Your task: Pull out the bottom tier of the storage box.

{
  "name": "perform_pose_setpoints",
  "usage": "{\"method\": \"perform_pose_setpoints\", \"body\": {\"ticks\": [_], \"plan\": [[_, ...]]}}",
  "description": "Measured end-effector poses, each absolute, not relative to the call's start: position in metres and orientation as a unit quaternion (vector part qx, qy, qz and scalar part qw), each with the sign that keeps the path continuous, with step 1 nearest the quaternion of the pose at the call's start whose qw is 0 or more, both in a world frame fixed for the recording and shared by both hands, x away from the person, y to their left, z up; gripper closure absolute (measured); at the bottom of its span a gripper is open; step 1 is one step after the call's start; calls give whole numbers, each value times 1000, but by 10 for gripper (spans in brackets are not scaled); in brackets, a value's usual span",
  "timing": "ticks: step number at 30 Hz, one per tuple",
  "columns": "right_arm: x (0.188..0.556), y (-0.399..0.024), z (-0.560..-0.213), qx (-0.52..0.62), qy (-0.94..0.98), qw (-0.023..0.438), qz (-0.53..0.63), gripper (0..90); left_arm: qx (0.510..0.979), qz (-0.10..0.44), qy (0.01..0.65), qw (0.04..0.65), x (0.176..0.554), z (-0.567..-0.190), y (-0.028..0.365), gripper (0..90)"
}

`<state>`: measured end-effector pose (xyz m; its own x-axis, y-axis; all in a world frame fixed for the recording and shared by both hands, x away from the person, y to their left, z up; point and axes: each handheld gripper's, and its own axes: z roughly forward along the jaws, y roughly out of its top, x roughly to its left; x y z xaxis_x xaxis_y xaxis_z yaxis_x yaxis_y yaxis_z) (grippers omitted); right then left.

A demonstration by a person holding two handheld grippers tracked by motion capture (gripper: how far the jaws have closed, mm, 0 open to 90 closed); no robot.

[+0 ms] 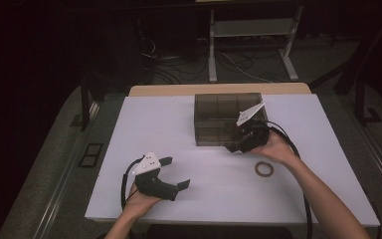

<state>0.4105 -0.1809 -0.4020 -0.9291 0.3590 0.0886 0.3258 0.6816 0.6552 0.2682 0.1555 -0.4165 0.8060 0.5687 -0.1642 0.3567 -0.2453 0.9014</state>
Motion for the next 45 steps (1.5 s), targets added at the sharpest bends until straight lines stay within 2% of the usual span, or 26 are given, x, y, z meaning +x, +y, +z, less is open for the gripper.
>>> {"method": "perform_pose_setpoints", "body": {"ticks": [16, 27, 36, 41, 45], "plan": [[415, -170, -413, 174, 920, 57, 347, 520, 783, 99, 296, 538, 268, -416, 157, 0], [426, -176, -421, 179, 918, 40, 352, 667, 781, 99, 298, 540, 269, -416, 158, 0], [432, -176, -423, 180, 918, 30, 351, 732, 781, 100, 298, 539, 269, -416, 158, 0], [433, -176, -425, 182, 917, 20, 354, 811, 781, 99, 297, 540, 269, -416, 158, 0], [433, -177, -425, 177, 919, 17, 352, 815, 781, 99, 298, 540, 269, -416, 158, 0]]}}
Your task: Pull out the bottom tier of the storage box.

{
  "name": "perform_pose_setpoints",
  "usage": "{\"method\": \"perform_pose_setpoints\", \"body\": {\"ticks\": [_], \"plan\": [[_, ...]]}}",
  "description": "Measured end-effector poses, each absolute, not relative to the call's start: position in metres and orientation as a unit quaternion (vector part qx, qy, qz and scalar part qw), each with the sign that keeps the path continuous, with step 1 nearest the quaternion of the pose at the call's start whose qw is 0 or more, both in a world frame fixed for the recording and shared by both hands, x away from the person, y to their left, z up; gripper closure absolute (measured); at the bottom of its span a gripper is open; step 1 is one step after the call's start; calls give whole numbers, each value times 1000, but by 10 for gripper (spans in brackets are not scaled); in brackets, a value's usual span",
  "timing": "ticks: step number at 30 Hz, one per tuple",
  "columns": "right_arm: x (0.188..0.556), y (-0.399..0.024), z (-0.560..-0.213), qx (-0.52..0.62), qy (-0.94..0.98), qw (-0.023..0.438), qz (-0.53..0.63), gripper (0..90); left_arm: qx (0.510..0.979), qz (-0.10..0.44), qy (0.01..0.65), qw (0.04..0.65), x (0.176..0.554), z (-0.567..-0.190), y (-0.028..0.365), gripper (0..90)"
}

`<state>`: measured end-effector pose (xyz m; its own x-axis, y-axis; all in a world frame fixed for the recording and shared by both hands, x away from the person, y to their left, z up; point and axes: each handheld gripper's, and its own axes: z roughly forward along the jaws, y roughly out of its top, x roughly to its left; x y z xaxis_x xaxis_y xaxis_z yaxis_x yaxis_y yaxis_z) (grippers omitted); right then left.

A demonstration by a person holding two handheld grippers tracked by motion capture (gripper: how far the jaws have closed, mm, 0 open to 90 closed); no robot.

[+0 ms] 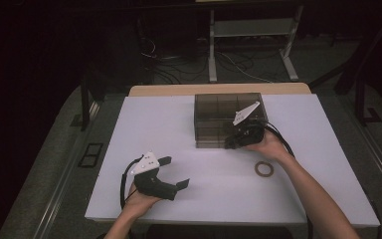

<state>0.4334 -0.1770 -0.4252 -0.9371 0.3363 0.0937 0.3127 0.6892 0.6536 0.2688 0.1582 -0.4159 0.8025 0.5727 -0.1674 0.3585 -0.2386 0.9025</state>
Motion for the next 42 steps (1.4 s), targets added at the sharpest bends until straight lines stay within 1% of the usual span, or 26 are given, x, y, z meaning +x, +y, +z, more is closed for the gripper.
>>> {"method": "perform_pose_setpoints", "body": {"ticks": [18, 42], "plan": [[431, -177, -426, 166, 922, -1, 349, 815, 782, 99, 298, 539, 269, -416, 158, 0], [421, -172, -427, 151, 931, -12, 333, 813, 782, 99, 298, 539, 268, -416, 158, 0]]}}
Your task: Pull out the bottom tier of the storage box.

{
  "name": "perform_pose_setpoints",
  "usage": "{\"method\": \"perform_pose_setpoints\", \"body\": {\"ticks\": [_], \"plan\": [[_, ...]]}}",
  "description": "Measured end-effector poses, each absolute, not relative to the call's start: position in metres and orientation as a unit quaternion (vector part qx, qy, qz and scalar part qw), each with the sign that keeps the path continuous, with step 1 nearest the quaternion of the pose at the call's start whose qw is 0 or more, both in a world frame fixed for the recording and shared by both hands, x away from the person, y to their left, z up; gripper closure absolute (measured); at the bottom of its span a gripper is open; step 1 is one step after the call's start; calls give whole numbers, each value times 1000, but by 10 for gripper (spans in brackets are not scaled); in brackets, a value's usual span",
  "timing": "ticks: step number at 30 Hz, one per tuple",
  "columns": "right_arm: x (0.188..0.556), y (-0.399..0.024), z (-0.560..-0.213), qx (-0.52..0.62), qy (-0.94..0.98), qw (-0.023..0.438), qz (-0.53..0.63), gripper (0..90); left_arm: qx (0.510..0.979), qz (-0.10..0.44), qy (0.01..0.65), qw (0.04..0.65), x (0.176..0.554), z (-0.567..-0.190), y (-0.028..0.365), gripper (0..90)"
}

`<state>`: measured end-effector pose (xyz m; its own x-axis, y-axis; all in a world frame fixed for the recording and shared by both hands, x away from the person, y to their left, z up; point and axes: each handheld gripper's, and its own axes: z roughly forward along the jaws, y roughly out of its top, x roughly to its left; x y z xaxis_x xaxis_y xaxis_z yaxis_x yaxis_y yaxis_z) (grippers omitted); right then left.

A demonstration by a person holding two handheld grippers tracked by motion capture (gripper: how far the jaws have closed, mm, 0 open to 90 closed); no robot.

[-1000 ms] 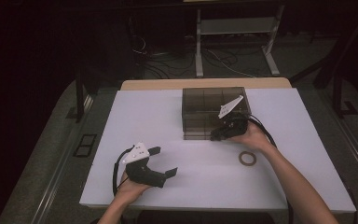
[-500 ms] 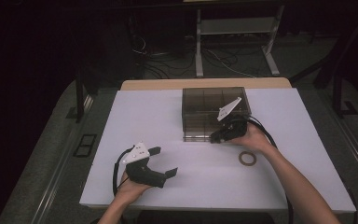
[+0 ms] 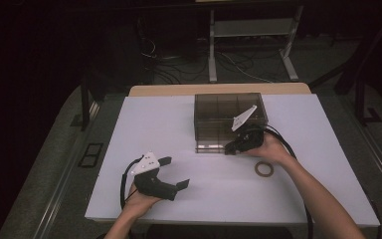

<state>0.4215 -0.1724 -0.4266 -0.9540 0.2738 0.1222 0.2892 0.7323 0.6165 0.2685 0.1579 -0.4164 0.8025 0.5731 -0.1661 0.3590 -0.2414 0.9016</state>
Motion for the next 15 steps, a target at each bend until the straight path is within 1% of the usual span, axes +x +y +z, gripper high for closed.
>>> {"method": "perform_pose_setpoints", "body": {"ticks": [9, 15], "plan": [[420, -173, -427, -152, -931, 17, -332, 810, 783, 99, 298, 538, 268, -417, 158, 0], [417, -173, -427, -168, -928, 30, -331, 802, 783, 99, 298, 537, 268, -417, 157, 0]]}}
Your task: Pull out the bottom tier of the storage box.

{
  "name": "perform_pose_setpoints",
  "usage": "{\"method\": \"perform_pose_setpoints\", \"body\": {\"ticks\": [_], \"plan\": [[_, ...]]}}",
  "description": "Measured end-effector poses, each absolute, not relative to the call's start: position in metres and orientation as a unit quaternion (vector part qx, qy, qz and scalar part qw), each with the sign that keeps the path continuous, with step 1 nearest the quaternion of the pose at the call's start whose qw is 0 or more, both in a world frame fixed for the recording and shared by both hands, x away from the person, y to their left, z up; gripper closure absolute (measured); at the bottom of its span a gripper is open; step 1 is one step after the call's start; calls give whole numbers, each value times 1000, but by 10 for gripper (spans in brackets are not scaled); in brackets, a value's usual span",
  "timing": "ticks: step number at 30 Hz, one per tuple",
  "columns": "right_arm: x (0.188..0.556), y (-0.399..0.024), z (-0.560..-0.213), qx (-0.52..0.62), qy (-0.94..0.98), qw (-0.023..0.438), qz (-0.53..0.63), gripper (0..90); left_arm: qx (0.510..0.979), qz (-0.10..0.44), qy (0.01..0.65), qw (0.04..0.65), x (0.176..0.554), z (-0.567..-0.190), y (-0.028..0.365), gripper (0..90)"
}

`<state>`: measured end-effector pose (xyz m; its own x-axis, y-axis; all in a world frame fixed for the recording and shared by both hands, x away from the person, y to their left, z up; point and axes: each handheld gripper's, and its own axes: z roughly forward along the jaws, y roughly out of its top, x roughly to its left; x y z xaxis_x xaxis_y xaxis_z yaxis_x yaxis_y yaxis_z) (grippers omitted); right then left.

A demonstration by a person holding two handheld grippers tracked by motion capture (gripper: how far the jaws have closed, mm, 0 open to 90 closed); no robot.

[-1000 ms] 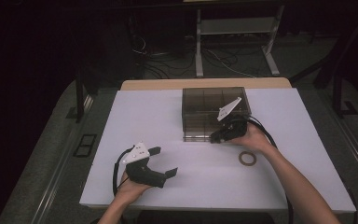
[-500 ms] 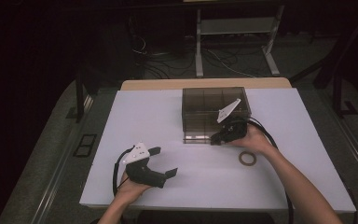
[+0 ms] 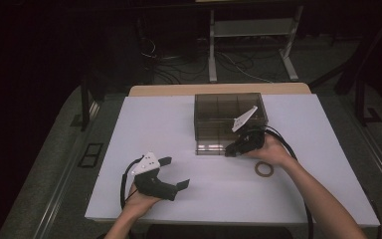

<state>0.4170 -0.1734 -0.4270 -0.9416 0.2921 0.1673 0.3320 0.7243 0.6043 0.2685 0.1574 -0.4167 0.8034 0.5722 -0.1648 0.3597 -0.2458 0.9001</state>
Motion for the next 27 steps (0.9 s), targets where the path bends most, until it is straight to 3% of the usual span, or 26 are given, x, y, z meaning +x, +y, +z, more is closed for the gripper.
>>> {"method": "perform_pose_setpoints", "body": {"ticks": [27], "plan": [[405, -173, -428, -173, -926, 52, -332, 801, 784, 100, 297, 536, 268, -417, 157, 0]]}}
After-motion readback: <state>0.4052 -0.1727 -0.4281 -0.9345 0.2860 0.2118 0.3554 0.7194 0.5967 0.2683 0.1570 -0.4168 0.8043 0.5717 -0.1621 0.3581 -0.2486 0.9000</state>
